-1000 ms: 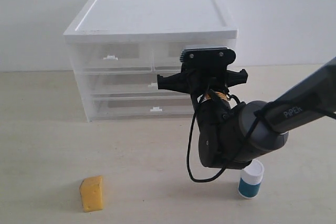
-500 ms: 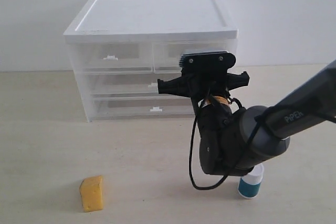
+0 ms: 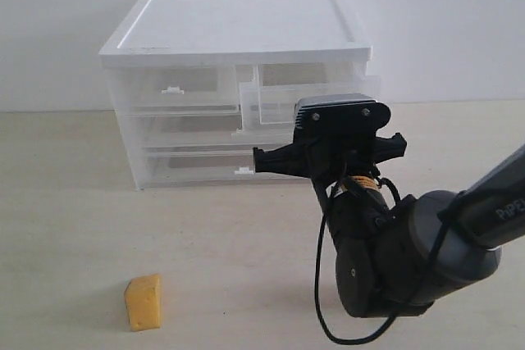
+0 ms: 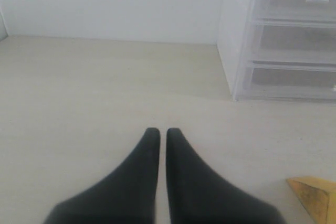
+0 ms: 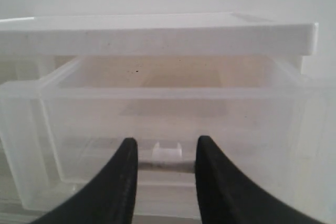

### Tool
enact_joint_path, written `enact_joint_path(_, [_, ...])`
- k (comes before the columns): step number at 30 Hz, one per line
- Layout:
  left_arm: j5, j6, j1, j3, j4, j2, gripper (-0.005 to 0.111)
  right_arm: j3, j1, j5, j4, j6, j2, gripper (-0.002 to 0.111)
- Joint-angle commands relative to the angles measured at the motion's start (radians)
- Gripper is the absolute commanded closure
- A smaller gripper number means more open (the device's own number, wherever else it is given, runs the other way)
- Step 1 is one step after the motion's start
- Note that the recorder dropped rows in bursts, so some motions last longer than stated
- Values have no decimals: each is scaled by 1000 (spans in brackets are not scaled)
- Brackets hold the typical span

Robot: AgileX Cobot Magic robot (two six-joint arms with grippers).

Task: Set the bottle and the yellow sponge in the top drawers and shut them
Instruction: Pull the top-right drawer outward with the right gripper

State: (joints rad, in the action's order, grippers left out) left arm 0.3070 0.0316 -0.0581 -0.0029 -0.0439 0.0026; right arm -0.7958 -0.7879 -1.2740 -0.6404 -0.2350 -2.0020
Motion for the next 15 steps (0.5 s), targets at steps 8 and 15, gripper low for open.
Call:
enact_joint_path(8, [1, 2, -2, 3, 4, -3, 103, 116, -43, 53, -29, 43, 41, 108])
enact_joint_path(15, [1, 2, -2, 3, 4, -3, 103, 120, -113, 53, -86, 12, 41, 108])
